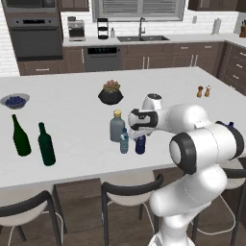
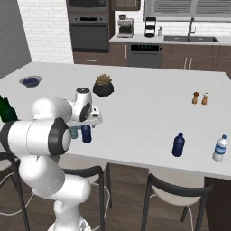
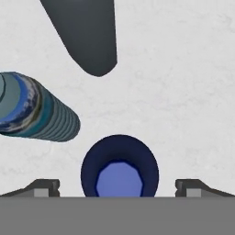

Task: Move the plastic bottles in the middle to the plastics group, and the glass bottles in the middle to the glass group.

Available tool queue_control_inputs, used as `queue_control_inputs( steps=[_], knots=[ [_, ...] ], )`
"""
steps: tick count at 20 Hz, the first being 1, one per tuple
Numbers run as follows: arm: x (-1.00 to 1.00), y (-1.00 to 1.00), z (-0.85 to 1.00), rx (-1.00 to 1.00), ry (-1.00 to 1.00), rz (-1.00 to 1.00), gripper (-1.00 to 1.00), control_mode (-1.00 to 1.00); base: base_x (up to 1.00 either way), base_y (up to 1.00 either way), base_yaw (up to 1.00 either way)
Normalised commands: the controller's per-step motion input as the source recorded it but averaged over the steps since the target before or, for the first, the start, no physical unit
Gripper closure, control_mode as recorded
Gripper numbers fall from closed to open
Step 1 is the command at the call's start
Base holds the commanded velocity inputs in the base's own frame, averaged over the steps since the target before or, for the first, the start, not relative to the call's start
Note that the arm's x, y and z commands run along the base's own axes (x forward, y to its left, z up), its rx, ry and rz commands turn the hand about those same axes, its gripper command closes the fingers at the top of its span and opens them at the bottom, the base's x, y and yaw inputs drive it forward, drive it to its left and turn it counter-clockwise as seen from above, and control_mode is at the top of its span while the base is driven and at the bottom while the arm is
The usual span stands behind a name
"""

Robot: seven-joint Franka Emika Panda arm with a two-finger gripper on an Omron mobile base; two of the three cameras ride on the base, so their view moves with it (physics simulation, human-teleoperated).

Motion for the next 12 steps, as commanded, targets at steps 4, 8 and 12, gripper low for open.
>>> queue_control_inputs(
  steps=[4, 8, 12],
  knots=[
    [0.0, 0.0, -0.19, 0.0, 0.0, 0.0, -1.0, -1.0, 0.0, 0.0, 0.0],
    [0.0, 0.0, -0.24, 0.0, 0.0, 0.0, -1.0, -1.0, 0.0, 0.0, 0.0],
    [0.0, 0.0, -0.19, 0.0, 0.07, 0.0, -1.0, -1.0, 0.0, 0.0, 0.0]
  ],
)
